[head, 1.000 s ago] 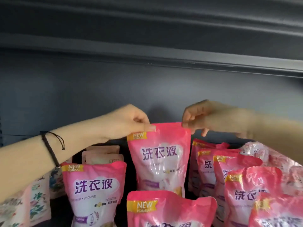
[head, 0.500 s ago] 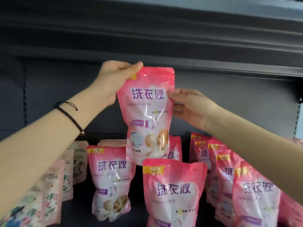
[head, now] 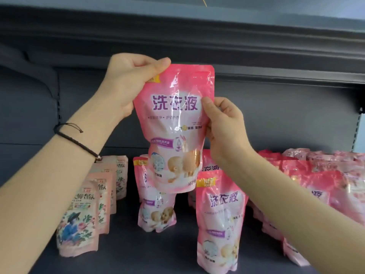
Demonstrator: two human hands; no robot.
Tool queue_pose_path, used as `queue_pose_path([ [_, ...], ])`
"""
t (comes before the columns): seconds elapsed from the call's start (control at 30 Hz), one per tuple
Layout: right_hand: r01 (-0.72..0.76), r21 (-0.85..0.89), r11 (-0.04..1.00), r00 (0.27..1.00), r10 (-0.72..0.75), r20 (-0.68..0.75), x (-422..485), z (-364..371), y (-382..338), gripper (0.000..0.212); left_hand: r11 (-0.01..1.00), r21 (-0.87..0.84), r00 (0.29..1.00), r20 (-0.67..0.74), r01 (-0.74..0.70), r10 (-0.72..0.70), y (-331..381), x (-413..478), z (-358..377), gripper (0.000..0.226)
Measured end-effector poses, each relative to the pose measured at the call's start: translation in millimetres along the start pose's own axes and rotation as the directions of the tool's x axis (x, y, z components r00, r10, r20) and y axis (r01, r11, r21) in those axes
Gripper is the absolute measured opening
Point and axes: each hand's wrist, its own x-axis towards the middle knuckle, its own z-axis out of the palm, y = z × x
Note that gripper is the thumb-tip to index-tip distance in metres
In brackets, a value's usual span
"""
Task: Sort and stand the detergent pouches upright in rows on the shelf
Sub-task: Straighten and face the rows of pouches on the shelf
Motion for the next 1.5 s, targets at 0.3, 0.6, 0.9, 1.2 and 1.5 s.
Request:
queue_pose_path([
  [0.3,-0.054,0.215,0.975,0.998,0.057,-0.006,-44,18,-17,0.018,0.990,0.053,0.989,-0.067,-0.130,0.133,29,-36,-13,0.013],
  [0.6,0.002,0.254,0.967,0.999,0.012,-0.053,-97,-29,-12,0.011,0.995,-0.033,0.991,-0.099,-0.098,0.094,5,-96,13,0.019],
  [0.9,0.001,0.254,0.967,0.957,0.073,-0.281,-109,-78,28,0.013,0.973,-0.203,0.983,-0.120,0.109,-0.136,-61,-138,74,0.028],
  [1.2,0.003,0.260,0.966,0.936,0.089,-0.342,-112,-97,55,0.012,0.965,-0.235,0.905,-0.373,0.120,-0.203,-116,-258,108,0.027],
  [1.5,0.062,0.227,0.972,0.914,0.035,-0.403,-106,-102,74,0.016,0.981,-0.157,0.943,-0.295,0.111,-0.154,-151,-252,125,0.026],
])
